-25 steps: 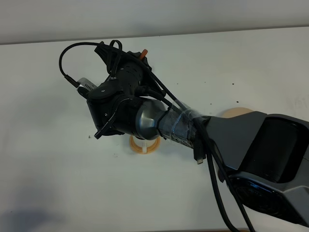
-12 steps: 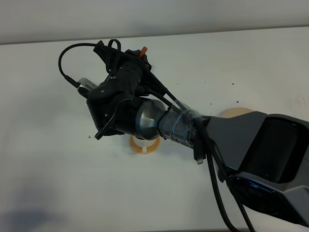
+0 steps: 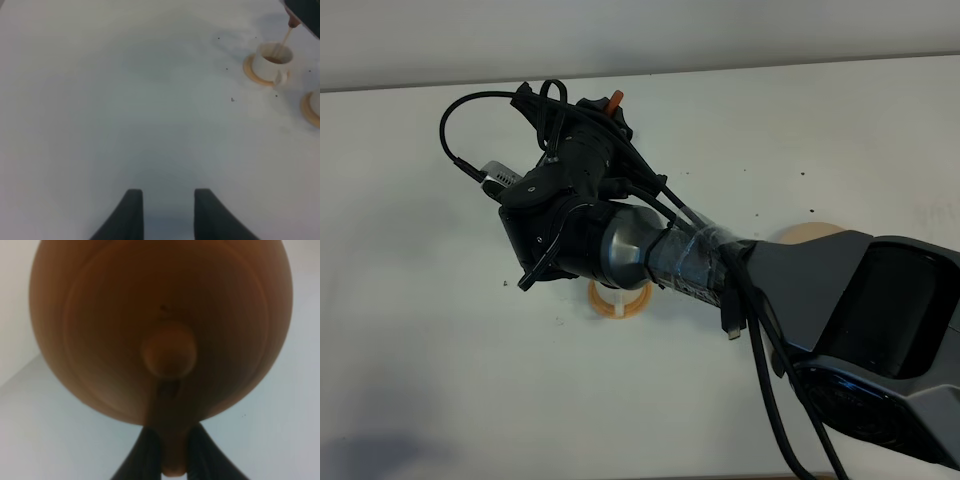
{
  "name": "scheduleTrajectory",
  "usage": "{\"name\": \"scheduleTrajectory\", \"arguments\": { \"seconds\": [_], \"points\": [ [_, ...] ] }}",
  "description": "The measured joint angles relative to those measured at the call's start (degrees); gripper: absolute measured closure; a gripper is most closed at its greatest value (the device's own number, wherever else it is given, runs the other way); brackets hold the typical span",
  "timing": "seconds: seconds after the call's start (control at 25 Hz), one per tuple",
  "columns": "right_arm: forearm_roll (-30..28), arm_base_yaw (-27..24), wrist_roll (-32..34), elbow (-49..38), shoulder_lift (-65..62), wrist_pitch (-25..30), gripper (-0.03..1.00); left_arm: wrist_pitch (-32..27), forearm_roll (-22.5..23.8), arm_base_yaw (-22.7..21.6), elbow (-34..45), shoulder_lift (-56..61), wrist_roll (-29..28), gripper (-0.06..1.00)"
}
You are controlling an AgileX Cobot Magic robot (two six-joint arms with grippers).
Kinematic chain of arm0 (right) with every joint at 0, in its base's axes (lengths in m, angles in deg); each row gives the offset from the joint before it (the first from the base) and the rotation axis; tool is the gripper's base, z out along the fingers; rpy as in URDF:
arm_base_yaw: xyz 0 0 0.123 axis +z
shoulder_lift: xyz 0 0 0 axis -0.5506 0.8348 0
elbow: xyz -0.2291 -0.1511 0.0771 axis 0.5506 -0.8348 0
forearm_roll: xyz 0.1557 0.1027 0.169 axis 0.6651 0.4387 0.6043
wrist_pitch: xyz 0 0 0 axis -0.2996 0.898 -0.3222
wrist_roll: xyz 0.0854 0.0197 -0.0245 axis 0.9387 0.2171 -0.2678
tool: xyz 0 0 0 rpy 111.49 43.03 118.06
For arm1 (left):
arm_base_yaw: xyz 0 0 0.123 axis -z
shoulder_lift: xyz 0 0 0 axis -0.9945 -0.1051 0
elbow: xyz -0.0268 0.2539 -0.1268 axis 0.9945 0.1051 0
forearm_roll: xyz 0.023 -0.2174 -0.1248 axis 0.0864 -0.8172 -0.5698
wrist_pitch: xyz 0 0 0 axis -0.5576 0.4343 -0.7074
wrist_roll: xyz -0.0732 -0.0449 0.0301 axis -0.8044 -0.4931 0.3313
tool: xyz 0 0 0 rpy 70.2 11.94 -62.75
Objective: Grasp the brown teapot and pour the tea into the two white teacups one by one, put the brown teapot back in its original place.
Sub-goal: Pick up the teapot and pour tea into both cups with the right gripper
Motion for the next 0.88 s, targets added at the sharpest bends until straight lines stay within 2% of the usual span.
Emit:
{"name": "scheduleTrajectory", "arguments": {
  "seconds": [0.88],
  "points": [
    [-2.4, 0.1, -0.7, 0.0, 0.0, -0.1, 0.87, 0.0, 0.0, 0.0, 0.0, 0.0, 0.0, 0.69]
  ]
}}
